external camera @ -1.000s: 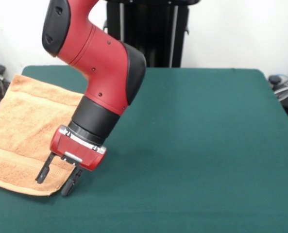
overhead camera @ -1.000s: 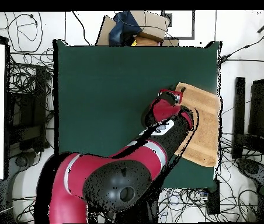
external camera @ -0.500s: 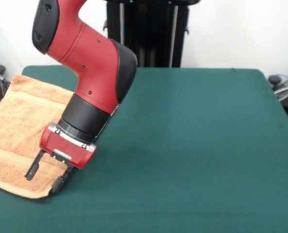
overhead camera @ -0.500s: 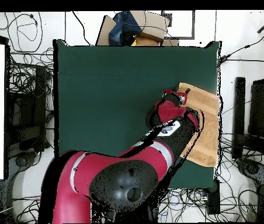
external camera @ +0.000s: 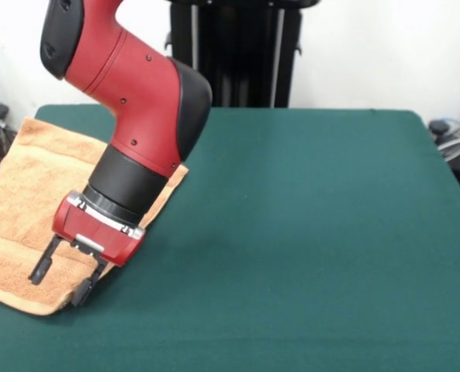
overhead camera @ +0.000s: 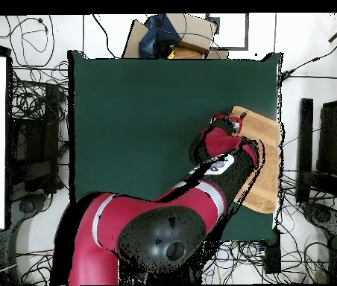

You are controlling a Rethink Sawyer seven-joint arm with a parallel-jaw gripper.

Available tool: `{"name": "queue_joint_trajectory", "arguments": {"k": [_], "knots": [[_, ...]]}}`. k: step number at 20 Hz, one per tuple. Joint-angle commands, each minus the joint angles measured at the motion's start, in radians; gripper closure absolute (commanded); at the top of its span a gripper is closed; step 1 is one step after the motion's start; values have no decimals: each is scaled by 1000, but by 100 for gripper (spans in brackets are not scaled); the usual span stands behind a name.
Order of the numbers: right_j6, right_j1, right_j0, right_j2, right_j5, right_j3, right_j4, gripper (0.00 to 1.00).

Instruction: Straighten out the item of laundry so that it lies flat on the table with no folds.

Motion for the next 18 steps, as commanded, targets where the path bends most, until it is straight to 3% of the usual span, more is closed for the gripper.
{"name": "queue_joint_trajectory", "arguments": {"k": [1, 2, 3, 18], "knots": [[90, 14, -7, 138, -25, -1, -40, 0], [88, 14, -6, 140, -24, -1, -43, 0], [87, 12, -7, 141, -25, -1, -46, 100], [85, 12, -3, 142, -24, -1, -48, 100]]}}
